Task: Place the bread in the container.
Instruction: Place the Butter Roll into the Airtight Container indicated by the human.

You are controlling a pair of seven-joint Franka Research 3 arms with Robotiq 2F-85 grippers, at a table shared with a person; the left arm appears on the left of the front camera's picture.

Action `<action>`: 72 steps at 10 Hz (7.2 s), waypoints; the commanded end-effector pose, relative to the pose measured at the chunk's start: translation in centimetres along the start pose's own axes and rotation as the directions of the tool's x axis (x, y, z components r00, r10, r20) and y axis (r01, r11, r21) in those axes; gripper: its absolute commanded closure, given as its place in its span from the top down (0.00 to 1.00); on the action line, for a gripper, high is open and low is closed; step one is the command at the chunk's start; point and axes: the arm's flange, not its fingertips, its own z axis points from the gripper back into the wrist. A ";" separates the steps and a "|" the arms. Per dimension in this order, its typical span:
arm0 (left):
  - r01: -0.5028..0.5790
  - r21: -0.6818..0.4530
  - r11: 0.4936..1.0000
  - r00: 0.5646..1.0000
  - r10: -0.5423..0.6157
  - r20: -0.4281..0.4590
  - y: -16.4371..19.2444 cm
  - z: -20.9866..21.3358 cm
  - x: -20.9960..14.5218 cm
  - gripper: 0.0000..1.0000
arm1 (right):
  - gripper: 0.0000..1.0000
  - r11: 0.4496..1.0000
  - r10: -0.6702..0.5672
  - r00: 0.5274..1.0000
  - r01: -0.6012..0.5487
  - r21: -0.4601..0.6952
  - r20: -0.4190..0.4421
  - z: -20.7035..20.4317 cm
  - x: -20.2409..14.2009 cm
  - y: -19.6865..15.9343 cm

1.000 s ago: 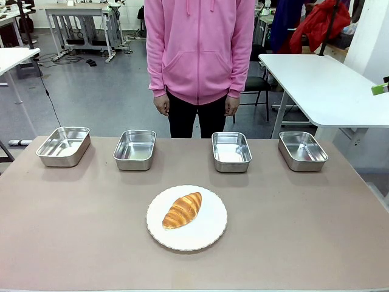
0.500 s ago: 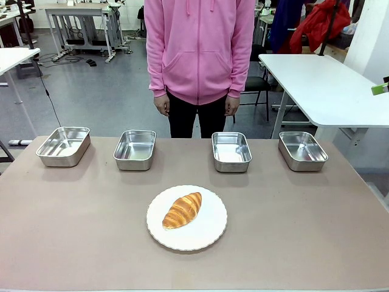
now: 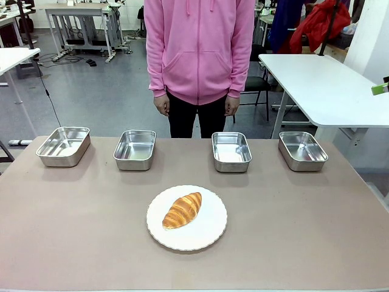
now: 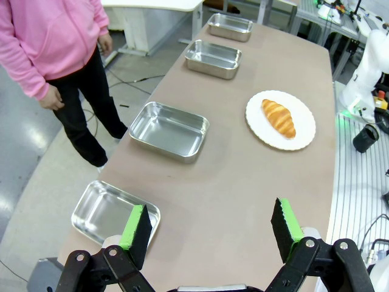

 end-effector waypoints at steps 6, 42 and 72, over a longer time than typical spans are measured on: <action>0.012 -0.005 1.000 1.000 -0.012 0.004 -0.1 0.1 0.0 1.00 | 1.00 1.000 -0.001 1.000 0.001 0.002 0.027 -0.1 0.2 -0.1; 0.012 -0.005 1.000 1.000 -0.012 0.004 -0.1 0.1 0.0 1.00 | 1.00 1.000 -0.001 1.000 0.001 0.002 0.027 -0.1 0.2 -0.1; 0.012 -0.005 1.000 1.000 -0.012 0.004 -0.1 0.1 0.0 1.00 | 1.00 1.000 -0.001 1.000 0.001 0.002 0.027 -0.1 0.2 -0.1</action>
